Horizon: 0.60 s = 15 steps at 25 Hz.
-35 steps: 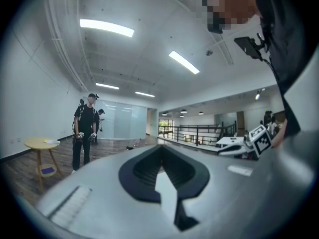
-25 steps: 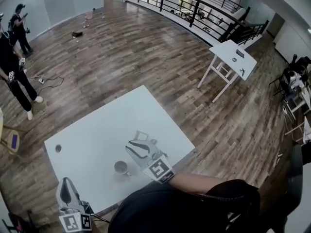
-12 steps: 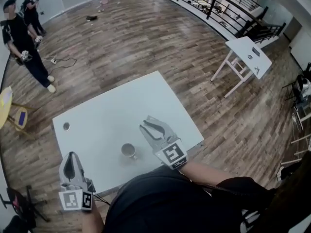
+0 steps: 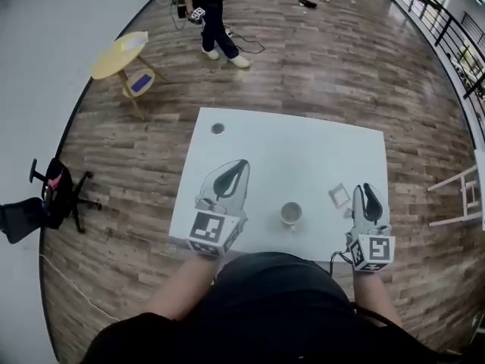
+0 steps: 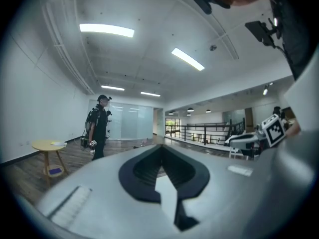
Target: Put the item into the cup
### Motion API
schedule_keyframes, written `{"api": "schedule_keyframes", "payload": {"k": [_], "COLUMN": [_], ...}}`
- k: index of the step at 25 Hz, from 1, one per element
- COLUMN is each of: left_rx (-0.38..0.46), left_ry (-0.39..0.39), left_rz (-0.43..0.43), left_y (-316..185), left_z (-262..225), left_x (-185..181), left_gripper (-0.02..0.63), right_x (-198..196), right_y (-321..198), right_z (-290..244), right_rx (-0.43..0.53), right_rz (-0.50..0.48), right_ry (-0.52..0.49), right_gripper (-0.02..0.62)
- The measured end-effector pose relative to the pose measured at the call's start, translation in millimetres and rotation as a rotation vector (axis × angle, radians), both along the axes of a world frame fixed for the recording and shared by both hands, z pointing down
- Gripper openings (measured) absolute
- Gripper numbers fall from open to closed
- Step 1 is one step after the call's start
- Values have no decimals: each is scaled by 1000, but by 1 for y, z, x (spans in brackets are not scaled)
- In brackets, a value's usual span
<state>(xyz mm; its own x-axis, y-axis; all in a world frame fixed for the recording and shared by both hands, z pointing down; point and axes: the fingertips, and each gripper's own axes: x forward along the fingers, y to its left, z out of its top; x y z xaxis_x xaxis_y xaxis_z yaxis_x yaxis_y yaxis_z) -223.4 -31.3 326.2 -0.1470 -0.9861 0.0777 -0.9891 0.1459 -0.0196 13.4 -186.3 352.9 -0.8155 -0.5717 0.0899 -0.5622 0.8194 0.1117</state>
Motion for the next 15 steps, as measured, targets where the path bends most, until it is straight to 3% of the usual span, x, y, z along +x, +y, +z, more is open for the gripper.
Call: {"api": "schedule_keyframes", "payload": {"k": [6,15], "left_rx": [12,23], "left_ry": [19,35], "left_rz": [-58,-59], "left_y": [-1,8], "left_z": [-9,-17], "left_x": [-6,-10], "left_gripper": [-2,-2], "right_x": [0,-3], "right_y": [-10,-6], "right_z": [-5,-14], "right_rx": [-14,16], "right_rz": [15,16], "right_ry": [-22,-34], "right_gripper": [77,94]}}
